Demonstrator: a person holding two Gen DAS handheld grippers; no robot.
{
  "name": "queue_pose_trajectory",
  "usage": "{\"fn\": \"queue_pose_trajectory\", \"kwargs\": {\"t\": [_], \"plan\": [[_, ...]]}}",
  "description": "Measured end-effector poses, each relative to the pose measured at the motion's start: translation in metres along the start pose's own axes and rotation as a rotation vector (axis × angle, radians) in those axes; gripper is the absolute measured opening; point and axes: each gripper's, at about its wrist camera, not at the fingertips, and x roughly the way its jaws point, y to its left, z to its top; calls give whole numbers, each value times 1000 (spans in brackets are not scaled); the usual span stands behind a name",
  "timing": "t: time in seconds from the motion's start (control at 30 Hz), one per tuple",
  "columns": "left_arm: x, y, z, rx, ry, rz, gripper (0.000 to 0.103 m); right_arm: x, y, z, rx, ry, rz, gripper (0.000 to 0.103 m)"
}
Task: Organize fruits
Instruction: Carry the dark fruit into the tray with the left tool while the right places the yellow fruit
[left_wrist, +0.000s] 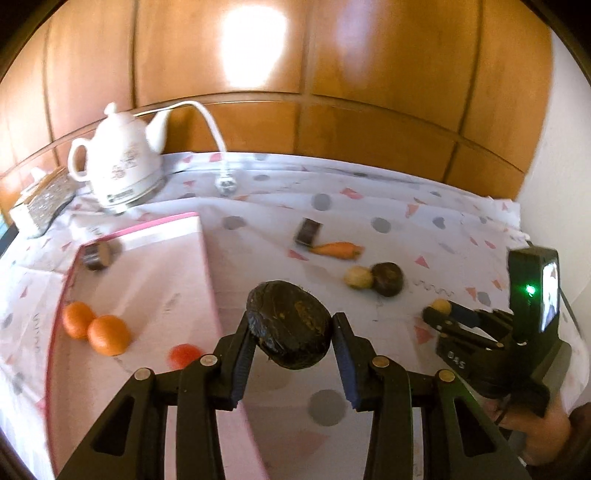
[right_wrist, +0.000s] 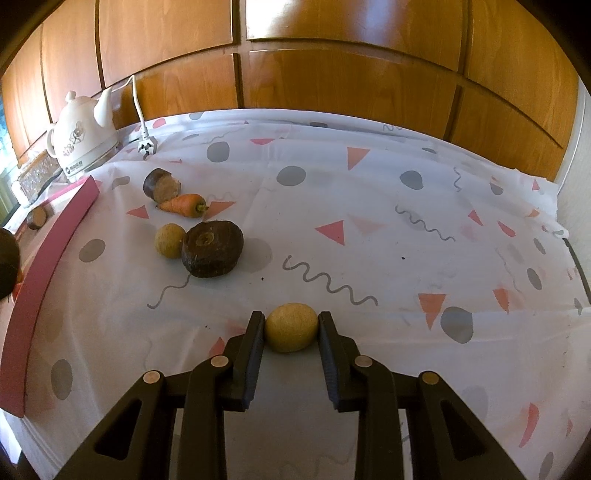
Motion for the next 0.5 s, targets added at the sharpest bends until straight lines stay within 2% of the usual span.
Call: {"fn": "queue_pose_trajectory", "kwargs": {"t": [0.33, 0.5], "plan": [[-11, 57, -8, -103, -5, 94, 41, -5, 5, 0, -4, 17, -29, 29], [-14, 89, -18, -163, 7, 143, 41, -13, 11, 1, 16, 24, 15, 29]]}}
